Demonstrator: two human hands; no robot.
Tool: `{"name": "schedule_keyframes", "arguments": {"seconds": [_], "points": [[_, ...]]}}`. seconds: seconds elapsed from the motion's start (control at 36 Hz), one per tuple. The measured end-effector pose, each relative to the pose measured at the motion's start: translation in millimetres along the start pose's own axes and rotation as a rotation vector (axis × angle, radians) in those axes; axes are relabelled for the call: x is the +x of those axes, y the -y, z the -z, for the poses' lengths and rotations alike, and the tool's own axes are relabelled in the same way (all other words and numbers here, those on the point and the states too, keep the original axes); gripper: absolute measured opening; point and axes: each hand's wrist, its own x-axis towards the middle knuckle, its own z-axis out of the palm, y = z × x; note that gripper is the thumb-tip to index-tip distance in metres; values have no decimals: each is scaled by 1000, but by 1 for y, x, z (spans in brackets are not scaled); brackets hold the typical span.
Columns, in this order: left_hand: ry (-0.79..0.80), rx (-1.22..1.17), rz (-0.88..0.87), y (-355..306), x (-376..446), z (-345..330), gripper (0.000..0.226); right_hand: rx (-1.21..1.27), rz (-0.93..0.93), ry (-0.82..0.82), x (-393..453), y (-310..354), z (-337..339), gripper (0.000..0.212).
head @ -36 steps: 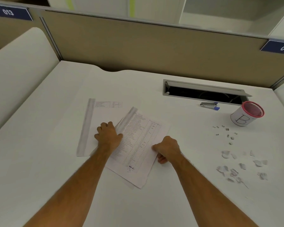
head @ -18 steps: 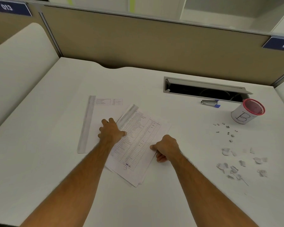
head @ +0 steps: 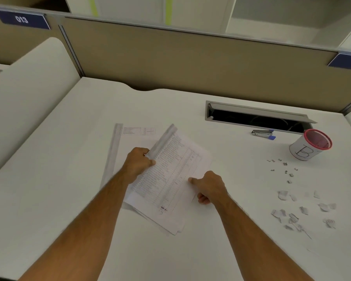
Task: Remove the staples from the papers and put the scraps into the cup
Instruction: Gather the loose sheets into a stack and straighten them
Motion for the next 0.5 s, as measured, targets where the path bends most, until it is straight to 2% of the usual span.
{"name": "schedule_keyframes", "arguments": {"seconds": [0.14,0.25,0.39,0.5], "points": [[-10,-305,-3,3,-4,11,17,42,64,-196,6,11,7,52],[38,-525,-8,2,-7,19,22,245,134,-221,13,24,5,55],[72,-671,-44,3,-5,30,28,548,116,-74,17,39,1,71],[69,-748,-46,6,-4,39,33,767,181,83,23,47,4,42]]}}
